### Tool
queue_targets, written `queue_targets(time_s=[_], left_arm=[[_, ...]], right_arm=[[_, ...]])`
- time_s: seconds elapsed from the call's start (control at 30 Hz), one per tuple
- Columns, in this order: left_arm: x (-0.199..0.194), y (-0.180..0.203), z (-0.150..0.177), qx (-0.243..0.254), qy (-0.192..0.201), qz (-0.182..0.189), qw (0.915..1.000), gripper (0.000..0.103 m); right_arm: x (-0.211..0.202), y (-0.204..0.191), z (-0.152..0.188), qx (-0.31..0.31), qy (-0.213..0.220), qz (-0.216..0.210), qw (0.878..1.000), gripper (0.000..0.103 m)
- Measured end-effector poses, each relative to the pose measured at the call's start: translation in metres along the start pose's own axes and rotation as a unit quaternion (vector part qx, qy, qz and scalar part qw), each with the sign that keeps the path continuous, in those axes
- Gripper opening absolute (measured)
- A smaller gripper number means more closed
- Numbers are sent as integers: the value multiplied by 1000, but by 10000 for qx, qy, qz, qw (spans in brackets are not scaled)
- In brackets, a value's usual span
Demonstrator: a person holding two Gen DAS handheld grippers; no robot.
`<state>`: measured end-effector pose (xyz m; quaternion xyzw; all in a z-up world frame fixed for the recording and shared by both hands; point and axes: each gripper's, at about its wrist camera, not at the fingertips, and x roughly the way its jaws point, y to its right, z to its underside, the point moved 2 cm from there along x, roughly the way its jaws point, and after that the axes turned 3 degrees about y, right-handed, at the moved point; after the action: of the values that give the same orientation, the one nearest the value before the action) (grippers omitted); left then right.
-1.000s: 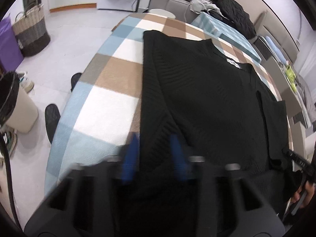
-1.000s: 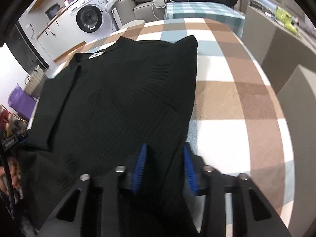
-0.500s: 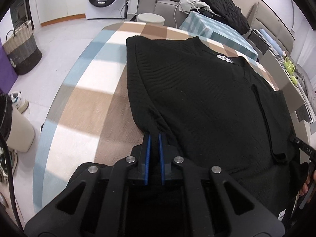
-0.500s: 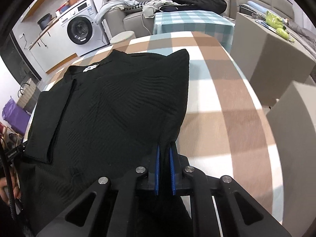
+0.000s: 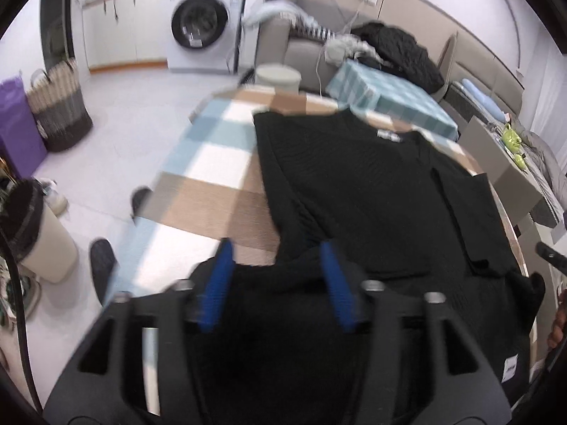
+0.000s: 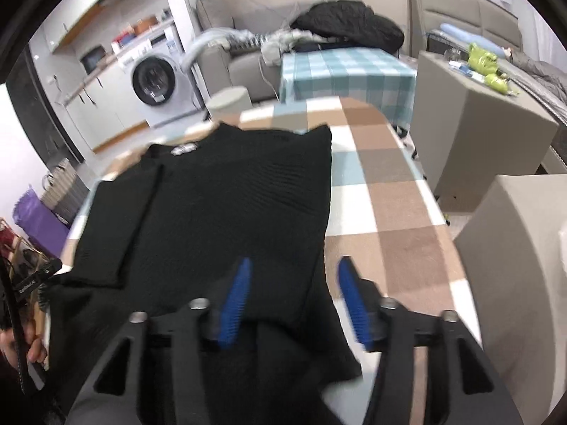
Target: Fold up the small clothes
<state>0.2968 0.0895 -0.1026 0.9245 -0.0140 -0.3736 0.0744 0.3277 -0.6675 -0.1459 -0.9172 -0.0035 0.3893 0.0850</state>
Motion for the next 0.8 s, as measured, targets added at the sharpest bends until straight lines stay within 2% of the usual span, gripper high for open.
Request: queue_targets(time_s=[0.03,0.1,0.2,0.3,0.33,0.47,0.57,0.63,0.7,0.8], left_arm=[[-15,-3,3,23,163,-45,9999,74],[-41,-9,9,35,405,-67,9992,81],[-76,-19,18,79,596,-187,9980,84],[-103,-28,29,75,731,-237,9970,98],[-113,-31,34,67,792,-240,9965,102],[-141,-44,54,6,834,-320,9960,102],[-154,-56,69,-122,839,-353,9958,102],[-160,-62,80,-192,788,-429,9958,102],[-159,-66,88,-202,722,-478,9960,102],[-159,-71,102,-213,639,-539,9963,102]], right_arm=[[-18,1,6,15,126,-42,9999,75],[-46,2,18,18,291,-85,9995,92],[-78,5,34,-30,364,-148,9992,100],[-109,8,50,-150,420,-28,9990,103],[-115,10,53,-181,411,25,9990,103],[-134,19,79,-188,296,160,9993,103],[-129,30,104,102,-70,59,9999,102],[-120,34,119,218,-312,-72,9993,96],[-110,40,134,329,-524,-127,9980,85],[-100,45,148,464,-668,-113,9966,85]])
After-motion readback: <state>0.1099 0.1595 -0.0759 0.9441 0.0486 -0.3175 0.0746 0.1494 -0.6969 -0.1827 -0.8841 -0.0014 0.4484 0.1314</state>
